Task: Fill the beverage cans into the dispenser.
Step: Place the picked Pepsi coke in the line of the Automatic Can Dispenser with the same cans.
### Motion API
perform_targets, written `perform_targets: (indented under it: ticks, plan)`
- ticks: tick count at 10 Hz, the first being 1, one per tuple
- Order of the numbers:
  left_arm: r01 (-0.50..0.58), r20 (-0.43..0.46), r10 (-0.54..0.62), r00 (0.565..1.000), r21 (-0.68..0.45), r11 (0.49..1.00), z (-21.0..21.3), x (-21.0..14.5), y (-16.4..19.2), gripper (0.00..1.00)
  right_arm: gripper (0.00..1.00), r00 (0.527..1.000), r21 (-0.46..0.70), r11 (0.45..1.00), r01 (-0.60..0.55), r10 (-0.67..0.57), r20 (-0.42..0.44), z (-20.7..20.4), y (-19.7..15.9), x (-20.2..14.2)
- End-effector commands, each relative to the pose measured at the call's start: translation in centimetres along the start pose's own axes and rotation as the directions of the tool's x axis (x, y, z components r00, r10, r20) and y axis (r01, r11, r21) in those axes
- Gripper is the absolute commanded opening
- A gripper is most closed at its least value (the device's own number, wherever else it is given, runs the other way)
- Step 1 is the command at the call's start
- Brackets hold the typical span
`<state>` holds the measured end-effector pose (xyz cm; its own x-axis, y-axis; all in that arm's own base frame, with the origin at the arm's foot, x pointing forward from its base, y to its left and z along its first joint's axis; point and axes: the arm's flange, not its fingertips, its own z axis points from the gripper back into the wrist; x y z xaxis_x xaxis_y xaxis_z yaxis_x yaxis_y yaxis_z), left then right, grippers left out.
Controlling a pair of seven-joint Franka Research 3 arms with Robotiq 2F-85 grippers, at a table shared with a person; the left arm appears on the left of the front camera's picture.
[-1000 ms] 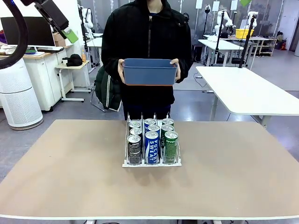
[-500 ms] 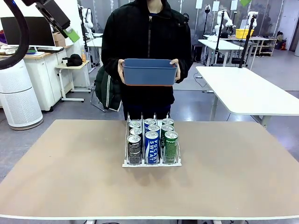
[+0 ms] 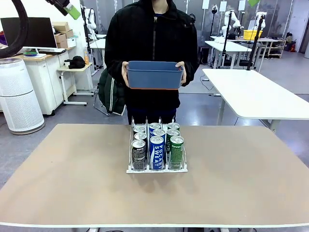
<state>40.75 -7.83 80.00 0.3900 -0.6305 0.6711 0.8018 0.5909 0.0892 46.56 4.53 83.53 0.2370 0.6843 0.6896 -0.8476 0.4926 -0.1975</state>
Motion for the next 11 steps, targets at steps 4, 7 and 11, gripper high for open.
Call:
perform_targets:
  ticks: [4,7,11]
  plan:
    - [0.075,0.051,-0.075,0.996,0.010,0.997,1.1,1.9,0.7,1.00,1.00,1.000,-0.003,1.000,-0.004,0.004,-0.010,0.0,0.2,-0.1]
    - [0.075,0.054,-0.075,0.996,0.010,0.997,1.1,1.9,0.3,1.00,1.00,1.000,-0.003,1.000,-0.004,0.004,-0.010,0.0,0.2,-0.1]
    - [0.048,0.032,-0.049,0.998,0.028,0.998,1.3,2.3,0.2,1.00,1.00,1.000,-0.003,1.000,-0.004,0.004,-0.010,0.0,0.2,-0.1]
